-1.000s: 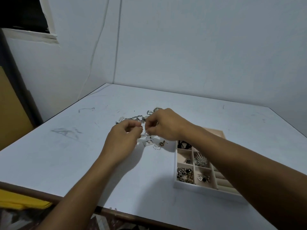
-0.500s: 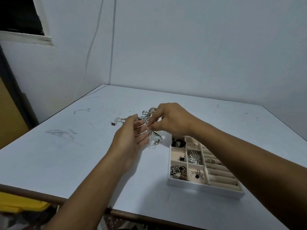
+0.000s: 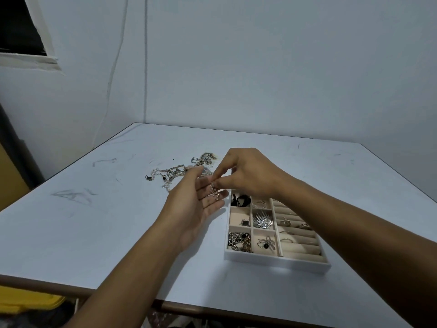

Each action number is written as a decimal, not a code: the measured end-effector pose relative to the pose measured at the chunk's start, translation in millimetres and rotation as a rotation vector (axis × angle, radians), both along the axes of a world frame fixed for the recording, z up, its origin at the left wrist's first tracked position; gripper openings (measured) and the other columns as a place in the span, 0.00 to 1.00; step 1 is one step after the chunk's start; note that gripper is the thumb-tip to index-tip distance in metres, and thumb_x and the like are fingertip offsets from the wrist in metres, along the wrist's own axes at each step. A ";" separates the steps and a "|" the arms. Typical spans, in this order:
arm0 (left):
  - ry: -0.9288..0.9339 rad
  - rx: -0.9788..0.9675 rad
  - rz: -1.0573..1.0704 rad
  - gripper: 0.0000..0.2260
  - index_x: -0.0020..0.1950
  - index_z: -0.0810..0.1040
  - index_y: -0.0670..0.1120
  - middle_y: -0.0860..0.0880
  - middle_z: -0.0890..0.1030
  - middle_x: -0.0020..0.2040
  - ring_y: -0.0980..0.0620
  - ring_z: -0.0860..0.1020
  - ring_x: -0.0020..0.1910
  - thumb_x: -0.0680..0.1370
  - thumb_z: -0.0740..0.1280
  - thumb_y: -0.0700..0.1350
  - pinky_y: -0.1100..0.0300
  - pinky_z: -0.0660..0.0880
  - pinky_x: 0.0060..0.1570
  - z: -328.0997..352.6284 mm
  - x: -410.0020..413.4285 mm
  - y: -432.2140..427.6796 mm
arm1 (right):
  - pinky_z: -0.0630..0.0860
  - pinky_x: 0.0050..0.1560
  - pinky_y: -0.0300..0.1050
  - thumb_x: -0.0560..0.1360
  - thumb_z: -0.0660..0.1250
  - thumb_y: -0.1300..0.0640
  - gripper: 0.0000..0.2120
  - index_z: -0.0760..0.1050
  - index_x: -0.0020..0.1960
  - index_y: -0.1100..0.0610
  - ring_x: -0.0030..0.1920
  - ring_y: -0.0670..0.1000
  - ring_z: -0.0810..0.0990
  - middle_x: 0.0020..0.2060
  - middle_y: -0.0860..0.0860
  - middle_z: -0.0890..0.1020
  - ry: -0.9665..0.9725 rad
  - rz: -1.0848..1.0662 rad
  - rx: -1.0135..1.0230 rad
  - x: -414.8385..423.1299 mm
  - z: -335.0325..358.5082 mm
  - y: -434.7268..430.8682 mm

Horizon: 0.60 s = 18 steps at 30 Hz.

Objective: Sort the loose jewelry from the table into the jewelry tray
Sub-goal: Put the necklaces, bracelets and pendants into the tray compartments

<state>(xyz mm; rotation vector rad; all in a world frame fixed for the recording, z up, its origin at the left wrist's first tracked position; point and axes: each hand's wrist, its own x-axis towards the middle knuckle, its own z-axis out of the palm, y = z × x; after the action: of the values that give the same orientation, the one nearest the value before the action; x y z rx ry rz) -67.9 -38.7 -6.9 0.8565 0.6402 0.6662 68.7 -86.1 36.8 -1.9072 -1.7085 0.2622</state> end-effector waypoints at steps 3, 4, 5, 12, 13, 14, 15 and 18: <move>-0.008 0.012 -0.023 0.19 0.59 0.76 0.38 0.44 0.81 0.42 0.41 0.82 0.54 0.81 0.59 0.52 0.52 0.78 0.54 3.9 3.8 -7.3 | 0.65 0.35 0.30 0.69 0.75 0.56 0.04 0.84 0.41 0.46 0.34 0.34 0.74 0.40 0.43 0.77 0.042 -0.013 0.020 4.8 -0.3 -8.3; -0.011 0.017 -0.031 0.18 0.58 0.76 0.38 0.44 0.81 0.41 0.41 0.82 0.53 0.81 0.59 0.52 0.51 0.77 0.56 5.1 5.2 -9.5 | 0.66 0.35 0.31 0.69 0.75 0.56 0.05 0.84 0.40 0.46 0.34 0.34 0.74 0.40 0.43 0.77 0.051 -0.019 0.026 6.6 -0.5 -11.4; -0.012 0.019 -0.041 0.17 0.56 0.76 0.38 0.44 0.81 0.40 0.42 0.82 0.52 0.81 0.59 0.52 0.51 0.77 0.57 6.2 6.5 -11.9 | 0.66 0.35 0.30 0.69 0.75 0.55 0.05 0.83 0.39 0.45 0.34 0.35 0.74 0.40 0.43 0.77 0.055 -0.024 0.032 8.4 -0.8 -14.9; 0.001 0.012 -0.138 0.18 0.58 0.75 0.38 0.39 0.79 0.47 0.42 0.81 0.50 0.81 0.59 0.52 0.53 0.79 0.53 12.0 16.1 -30.2 | 0.73 0.41 0.37 0.69 0.75 0.55 0.04 0.84 0.41 0.46 0.40 0.42 0.77 0.43 0.44 0.79 0.073 -0.061 0.055 20.8 -2.9 -41.3; -0.001 0.012 -0.152 0.18 0.58 0.75 0.38 0.39 0.79 0.47 0.42 0.81 0.50 0.81 0.59 0.52 0.53 0.79 0.52 12.7 17.1 -32.7 | 0.72 0.41 0.36 0.69 0.75 0.55 0.04 0.84 0.41 0.46 0.40 0.41 0.76 0.43 0.44 0.79 0.078 -0.062 0.061 22.2 -3.0 -45.6; -0.001 0.014 -0.166 0.19 0.59 0.75 0.38 0.39 0.79 0.48 0.42 0.81 0.50 0.81 0.59 0.52 0.54 0.79 0.52 12.9 18.2 -34.6 | 0.71 0.41 0.34 0.69 0.75 0.54 0.05 0.84 0.40 0.45 0.40 0.41 0.76 0.43 0.44 0.79 0.085 -0.063 0.069 23.6 -3.1 -49.7; 0.003 0.017 -0.180 0.19 0.59 0.75 0.38 0.39 0.79 0.49 0.42 0.81 0.50 0.81 0.58 0.52 0.54 0.79 0.52 12.8 19.0 -36.5 | 0.70 0.40 0.32 0.69 0.75 0.54 0.06 0.83 0.39 0.43 0.40 0.40 0.76 0.43 0.44 0.79 0.091 -0.065 0.076 24.9 -3.1 -53.9; 0.036 0.034 -0.218 0.21 0.61 0.75 0.37 0.39 0.78 0.49 0.42 0.81 0.49 0.80 0.58 0.53 0.54 0.80 0.52 11.5 21.3 -41.4 | 0.72 0.41 0.34 0.69 0.76 0.54 0.08 0.82 0.38 0.41 0.41 0.42 0.77 0.43 0.45 0.80 0.103 -0.073 0.084 28.1 -4.3 -65.5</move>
<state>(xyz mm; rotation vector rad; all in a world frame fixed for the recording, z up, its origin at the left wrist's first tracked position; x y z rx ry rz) -46.6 -80.1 4.6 0.9562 0.5592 0.4670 96.8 -151.6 32.5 -1.8579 -1.5556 0.2529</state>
